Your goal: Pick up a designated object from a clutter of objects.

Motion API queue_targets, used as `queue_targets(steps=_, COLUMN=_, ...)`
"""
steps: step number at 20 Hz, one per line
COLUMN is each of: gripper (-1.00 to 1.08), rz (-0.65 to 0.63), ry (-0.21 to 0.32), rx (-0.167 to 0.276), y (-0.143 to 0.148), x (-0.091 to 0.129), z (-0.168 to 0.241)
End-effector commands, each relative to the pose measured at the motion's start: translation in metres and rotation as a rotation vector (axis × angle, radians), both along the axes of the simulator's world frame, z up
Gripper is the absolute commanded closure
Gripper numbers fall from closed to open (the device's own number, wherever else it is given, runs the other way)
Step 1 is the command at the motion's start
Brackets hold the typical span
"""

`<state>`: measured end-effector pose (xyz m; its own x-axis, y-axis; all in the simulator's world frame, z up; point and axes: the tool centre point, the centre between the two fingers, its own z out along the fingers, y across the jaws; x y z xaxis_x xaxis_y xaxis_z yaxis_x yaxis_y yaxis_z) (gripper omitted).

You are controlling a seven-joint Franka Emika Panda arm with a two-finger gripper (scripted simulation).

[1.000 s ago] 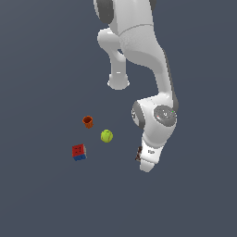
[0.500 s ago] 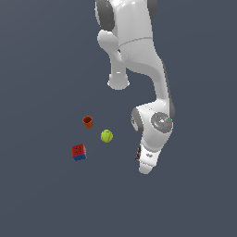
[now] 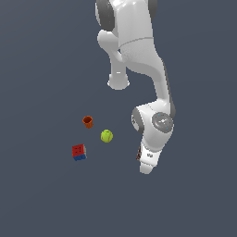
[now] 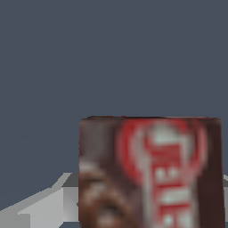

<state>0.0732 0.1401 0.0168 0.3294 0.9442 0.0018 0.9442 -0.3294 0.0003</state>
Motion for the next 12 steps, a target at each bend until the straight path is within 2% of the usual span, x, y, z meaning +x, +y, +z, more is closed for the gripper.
queue_targets(steps=1, gripper=1.08, rz=-0.001, ry=0.0, rx=0.0, y=-0.001, x=0.0, z=0.0)
queue_targets(steps=7, gripper=1.08, rz=-0.001, ry=0.0, rx=0.0, y=-0.012, x=0.002, z=0.014)
queue_targets(steps=12, gripper=1.08, rz=-0.001, ry=0.0, rx=0.0, y=-0.035, x=0.006, z=0.042)
